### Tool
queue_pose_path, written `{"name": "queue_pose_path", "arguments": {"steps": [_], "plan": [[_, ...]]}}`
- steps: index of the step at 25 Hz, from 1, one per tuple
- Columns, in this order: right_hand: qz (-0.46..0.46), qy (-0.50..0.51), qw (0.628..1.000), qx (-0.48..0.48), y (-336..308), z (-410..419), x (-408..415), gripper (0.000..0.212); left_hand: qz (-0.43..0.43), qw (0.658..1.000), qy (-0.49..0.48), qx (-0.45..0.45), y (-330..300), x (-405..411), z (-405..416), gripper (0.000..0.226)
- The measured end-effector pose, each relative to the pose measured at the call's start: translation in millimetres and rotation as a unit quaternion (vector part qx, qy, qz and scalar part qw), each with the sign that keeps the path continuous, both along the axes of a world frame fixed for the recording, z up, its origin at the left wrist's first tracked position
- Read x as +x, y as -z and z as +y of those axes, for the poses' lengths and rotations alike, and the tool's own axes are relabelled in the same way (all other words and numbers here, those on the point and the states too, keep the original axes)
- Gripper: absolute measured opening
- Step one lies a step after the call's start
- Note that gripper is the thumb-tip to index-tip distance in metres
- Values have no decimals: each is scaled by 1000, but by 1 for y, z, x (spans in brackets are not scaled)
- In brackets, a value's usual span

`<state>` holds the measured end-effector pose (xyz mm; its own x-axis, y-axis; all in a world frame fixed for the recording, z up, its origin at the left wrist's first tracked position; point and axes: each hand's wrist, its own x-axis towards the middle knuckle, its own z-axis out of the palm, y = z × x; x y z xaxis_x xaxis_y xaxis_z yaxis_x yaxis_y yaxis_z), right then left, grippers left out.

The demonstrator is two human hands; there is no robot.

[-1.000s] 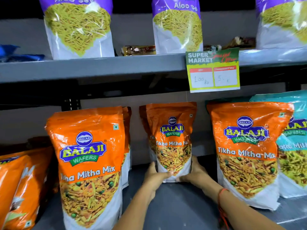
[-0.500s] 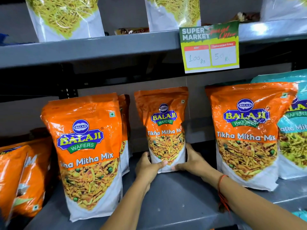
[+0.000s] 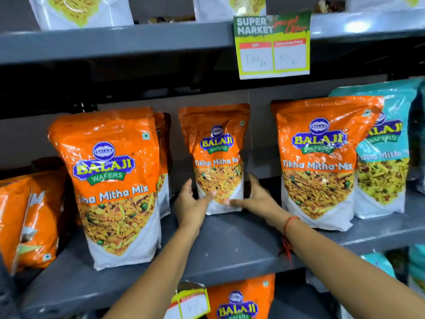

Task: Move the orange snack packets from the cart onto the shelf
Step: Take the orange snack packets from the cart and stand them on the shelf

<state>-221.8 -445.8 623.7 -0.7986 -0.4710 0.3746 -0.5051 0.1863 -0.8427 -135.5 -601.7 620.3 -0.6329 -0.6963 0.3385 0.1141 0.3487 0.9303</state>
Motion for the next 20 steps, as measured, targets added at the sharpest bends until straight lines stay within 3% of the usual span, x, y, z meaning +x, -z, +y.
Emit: {"name": "queue_pose_path", "arguments": {"steps": [3, 5, 7, 9, 11, 13, 15, 17, 20], "plan": [[90, 45, 994, -47, -4, 9, 29, 81, 154, 986, -27, -56, -17, 16, 32, 52], [201, 71, 973, -85, -3, 26, 54, 63, 221, 971, -1, -86, -27, 19, 58, 35], [285, 124, 939, -146, -3, 55, 72, 48, 215, 969, 57, -108, -31, 10, 86, 30], [315, 194, 908, -199, 1, 87, 80, 44, 134, 973, 156, -108, -27, -9, 109, 39], [284, 249, 898, -226, 11, 121, 74, 54, 17, 963, 258, -80, -18, -29, 125, 72], [211, 273, 918, -194, 24, 151, 61, 71, -80, 943, 318, -59, -6, -44, 131, 92], [148, 262, 948, -98, 36, 177, 50, 75, -125, 923, 361, -53, 1, -52, 134, 70], [107, 234, 966, -5, 41, 191, 40, 65, -125, 919, 371, -52, 5, -55, 136, 52], [83, 216, 973, 20, 37, 198, 31, 66, -105, 931, 346, -41, 5, -51, 136, 51]]}}
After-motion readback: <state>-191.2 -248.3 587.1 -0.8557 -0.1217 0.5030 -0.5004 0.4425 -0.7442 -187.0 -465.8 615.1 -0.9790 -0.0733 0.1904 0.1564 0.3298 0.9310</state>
